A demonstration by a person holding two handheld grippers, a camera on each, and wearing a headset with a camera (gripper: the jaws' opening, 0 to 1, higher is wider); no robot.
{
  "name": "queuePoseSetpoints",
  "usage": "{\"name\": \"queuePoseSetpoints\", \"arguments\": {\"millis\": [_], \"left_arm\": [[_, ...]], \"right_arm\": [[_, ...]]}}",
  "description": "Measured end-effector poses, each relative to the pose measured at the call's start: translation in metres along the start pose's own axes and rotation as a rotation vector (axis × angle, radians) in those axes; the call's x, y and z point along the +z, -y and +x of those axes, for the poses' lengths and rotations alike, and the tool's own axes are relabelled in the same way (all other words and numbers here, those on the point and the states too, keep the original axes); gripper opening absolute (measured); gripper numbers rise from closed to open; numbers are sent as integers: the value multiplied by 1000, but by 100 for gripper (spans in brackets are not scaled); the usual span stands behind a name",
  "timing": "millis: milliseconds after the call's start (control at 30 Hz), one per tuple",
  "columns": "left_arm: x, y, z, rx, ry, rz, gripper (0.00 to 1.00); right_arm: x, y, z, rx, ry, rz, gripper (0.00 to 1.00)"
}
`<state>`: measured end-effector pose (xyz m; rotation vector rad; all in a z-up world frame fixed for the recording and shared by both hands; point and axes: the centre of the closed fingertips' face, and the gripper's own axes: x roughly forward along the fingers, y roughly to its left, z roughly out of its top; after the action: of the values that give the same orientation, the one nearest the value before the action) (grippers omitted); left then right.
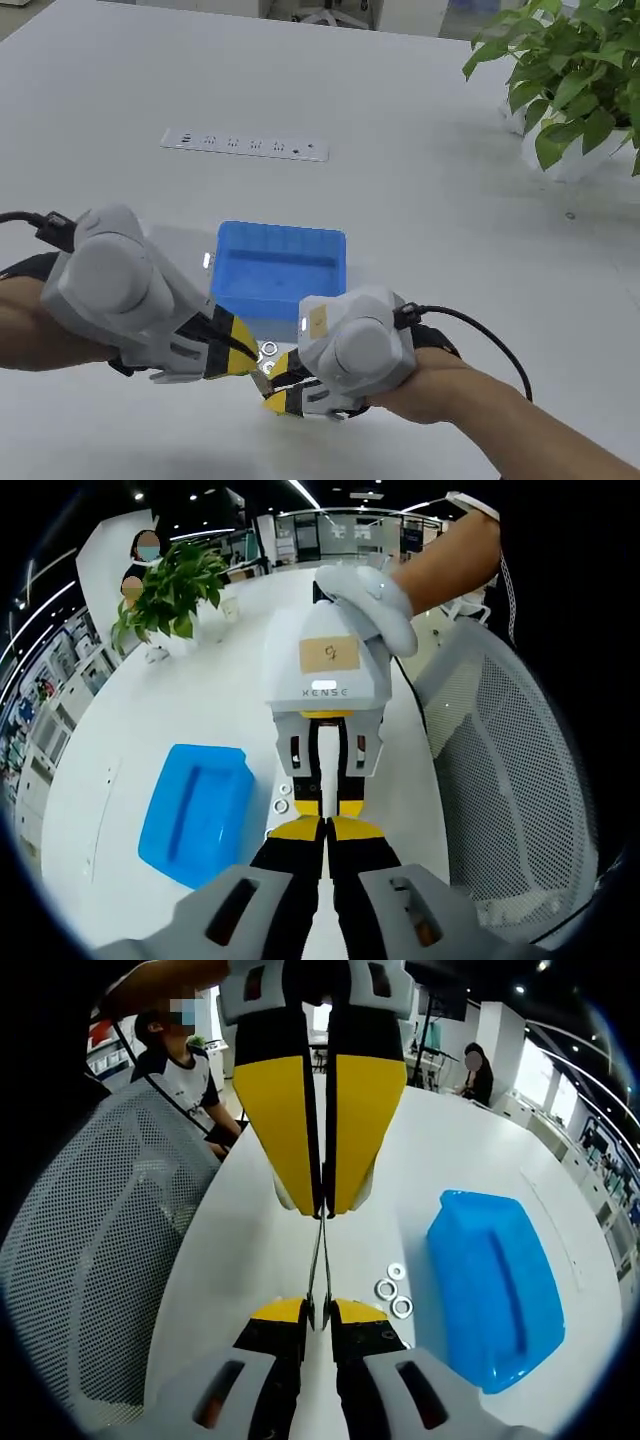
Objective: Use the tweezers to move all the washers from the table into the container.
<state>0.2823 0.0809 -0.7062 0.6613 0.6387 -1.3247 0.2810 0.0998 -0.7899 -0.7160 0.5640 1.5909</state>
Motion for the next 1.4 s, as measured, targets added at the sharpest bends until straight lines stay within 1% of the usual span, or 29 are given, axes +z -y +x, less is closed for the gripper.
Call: {"name": "queuePoseSetpoints", "arguments": {"millis": [100, 200, 333, 367, 533, 633, 733, 800, 867, 933, 1200, 1400], "left_arm": [[6, 1, 4, -5, 20, 4, 5], [12, 1, 8, -13, 34, 7, 5], [16, 3, 12, -30, 52, 25, 5], [17, 2, 13, -26, 54, 37, 6], [13, 3, 17, -38, 48, 45, 12], [10, 5, 19, -47, 58, 36, 12], [7, 5, 21, -46, 65, 31, 11], [5, 5, 22, -48, 71, 30, 9], [5, 4, 22, -42, 79, 27, 7], [6, 4, 22, -44, 84, 25, 6], [5, 5, 20, -58, 82, 35, 6], [6, 4, 18, -55, 82, 45, 6]], "right_arm": [[-1, 0, -2, -1, 7, 11, 11], [-3, -1, -3, 0, 3, 13, 11], [-5, -2, -5, 0, 4, 16, 10], [-5, -1, -5, -4, 5, 15, 10], [-5, -2, -5, -7, 11, 19, 10], [-5, -2, -5, -7, 13, 20, 10], [-5, -2, -5, -5, 15, 22, 10], [-5, -2, -5, -5, 15, 22, 10], [-5, -2, -5, -4, 15, 20, 10], [-5, -2, -5, -5, 15, 21, 10], [-4, -4, -5, 0, 18, 23, 11], [-2, 0, -5, -10, 20, 22, 11]]}}
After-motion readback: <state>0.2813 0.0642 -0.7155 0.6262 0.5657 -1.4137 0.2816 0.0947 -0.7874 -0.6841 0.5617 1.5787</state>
